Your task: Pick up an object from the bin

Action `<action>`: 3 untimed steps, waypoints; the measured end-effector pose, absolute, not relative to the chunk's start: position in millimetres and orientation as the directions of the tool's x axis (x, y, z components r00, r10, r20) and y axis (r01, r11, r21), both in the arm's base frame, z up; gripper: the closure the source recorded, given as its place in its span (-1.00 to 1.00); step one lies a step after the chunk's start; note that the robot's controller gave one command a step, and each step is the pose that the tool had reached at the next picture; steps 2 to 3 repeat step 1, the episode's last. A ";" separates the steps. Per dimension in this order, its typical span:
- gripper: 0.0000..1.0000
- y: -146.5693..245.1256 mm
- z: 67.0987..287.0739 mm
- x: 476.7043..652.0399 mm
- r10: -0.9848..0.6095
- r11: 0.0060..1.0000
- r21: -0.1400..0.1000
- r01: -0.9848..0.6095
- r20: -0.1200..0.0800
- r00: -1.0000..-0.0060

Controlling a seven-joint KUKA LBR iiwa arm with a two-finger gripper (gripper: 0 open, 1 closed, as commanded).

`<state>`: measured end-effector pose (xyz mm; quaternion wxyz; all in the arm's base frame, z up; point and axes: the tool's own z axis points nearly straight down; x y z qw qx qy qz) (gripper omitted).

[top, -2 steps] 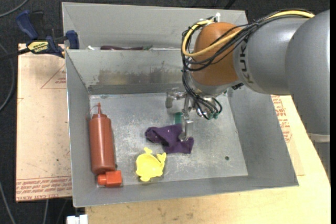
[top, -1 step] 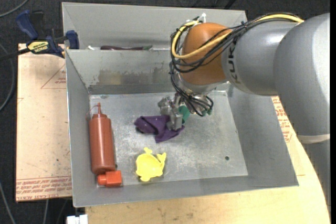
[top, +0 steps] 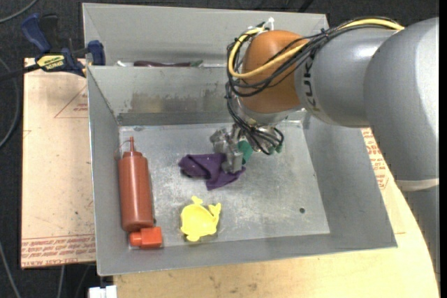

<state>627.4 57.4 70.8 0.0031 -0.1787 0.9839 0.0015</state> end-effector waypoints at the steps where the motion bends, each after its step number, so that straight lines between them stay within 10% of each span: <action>1: 1.00 42.3 250.6 652.0 -0.495 0.869 -0.004 -0.495 -0.019 -0.869; 3: 1.00 42.3 250.6 652.0 -0.495 0.869 -0.004 -0.495 -0.019 -0.869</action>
Offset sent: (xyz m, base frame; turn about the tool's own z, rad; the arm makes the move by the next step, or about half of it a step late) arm 0.0000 0.0000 0.0000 0.0000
